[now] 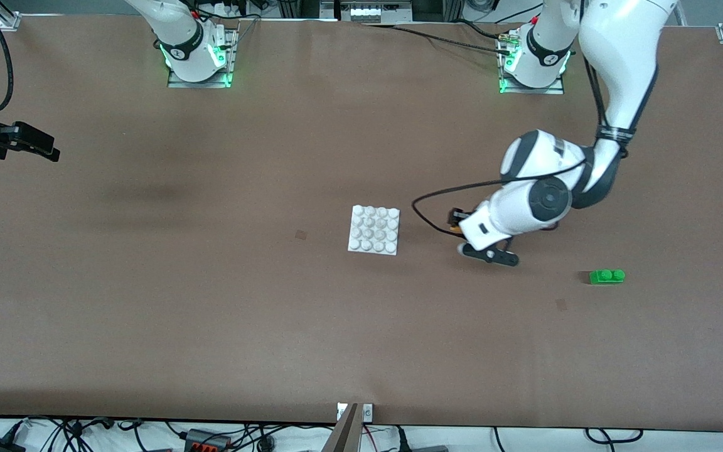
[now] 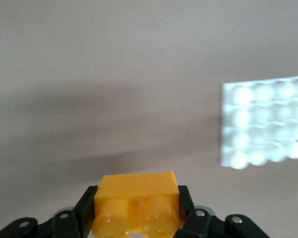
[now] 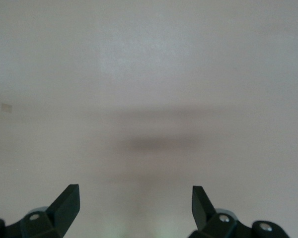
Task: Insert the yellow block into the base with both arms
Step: 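Lift the yellow brick and carry it over the base plate, then lower the yellow brick onto the base plate studs and press down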
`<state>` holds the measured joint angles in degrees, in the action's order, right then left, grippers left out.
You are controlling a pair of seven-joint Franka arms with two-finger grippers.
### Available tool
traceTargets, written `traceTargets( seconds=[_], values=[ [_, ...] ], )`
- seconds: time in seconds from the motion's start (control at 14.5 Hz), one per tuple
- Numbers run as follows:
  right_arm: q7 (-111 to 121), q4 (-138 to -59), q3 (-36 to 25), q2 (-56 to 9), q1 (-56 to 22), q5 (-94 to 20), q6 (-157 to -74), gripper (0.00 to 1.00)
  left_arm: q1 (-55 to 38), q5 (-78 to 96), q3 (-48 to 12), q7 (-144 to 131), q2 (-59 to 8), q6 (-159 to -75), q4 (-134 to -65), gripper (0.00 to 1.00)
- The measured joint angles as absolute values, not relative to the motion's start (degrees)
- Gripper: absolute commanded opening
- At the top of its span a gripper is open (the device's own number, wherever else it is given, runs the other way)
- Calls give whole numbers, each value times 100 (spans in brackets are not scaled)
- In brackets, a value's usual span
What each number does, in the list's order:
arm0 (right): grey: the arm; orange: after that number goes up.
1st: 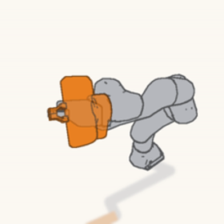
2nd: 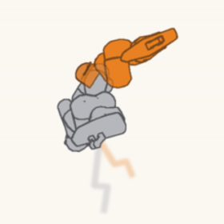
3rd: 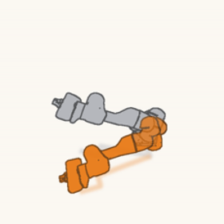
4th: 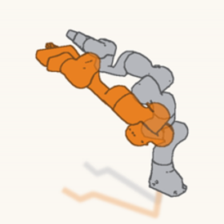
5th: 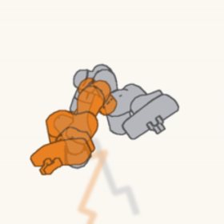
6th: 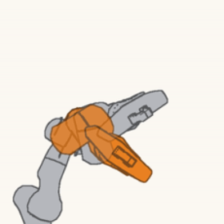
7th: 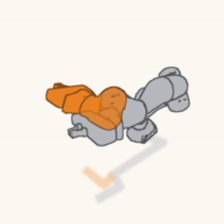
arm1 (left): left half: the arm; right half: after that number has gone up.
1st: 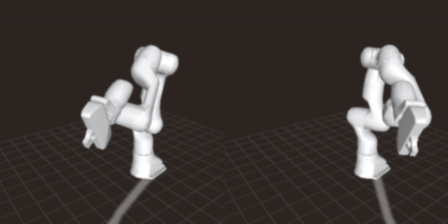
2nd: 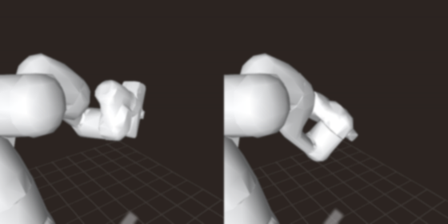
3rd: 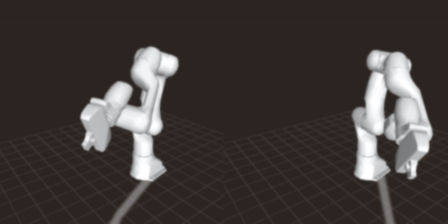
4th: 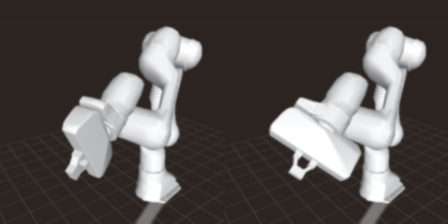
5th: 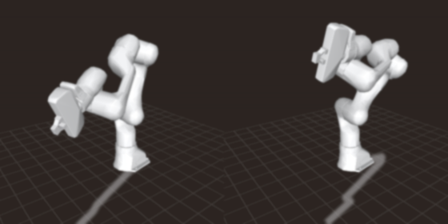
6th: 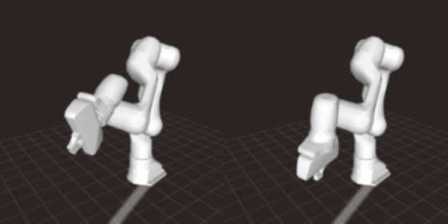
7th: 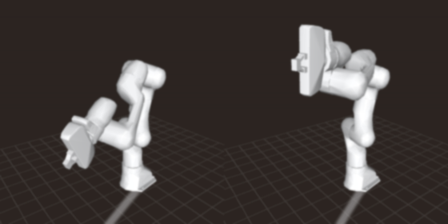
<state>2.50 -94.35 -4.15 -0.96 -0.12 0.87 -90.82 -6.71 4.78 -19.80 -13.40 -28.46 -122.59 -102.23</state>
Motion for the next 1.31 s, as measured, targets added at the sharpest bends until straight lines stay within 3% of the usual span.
traceTargets(
  seconds=[0.28,0.55,0.76,1.31],
  values=[
    [250,-9435,-397,-97,-36,87,-9080,100,-1041,478,-2280,-2214,-2917,-12459,-10118,35],
    [250,-9434,-401,-97,-35,87,-9079,100,-1503,478,-2273,-2687,-3382,-12510,-9543,34],
    [250,-9434,-398,-98,-43,87,-9079,100,-1557,-144,-2276,-2689,-3575,-12576,-9361,24],
    [259,-9376,-375,-88,-455,88,-8834,100,-2417,-733,-2299,-3596,-3758,-13022,-9081,24]
  ],
)
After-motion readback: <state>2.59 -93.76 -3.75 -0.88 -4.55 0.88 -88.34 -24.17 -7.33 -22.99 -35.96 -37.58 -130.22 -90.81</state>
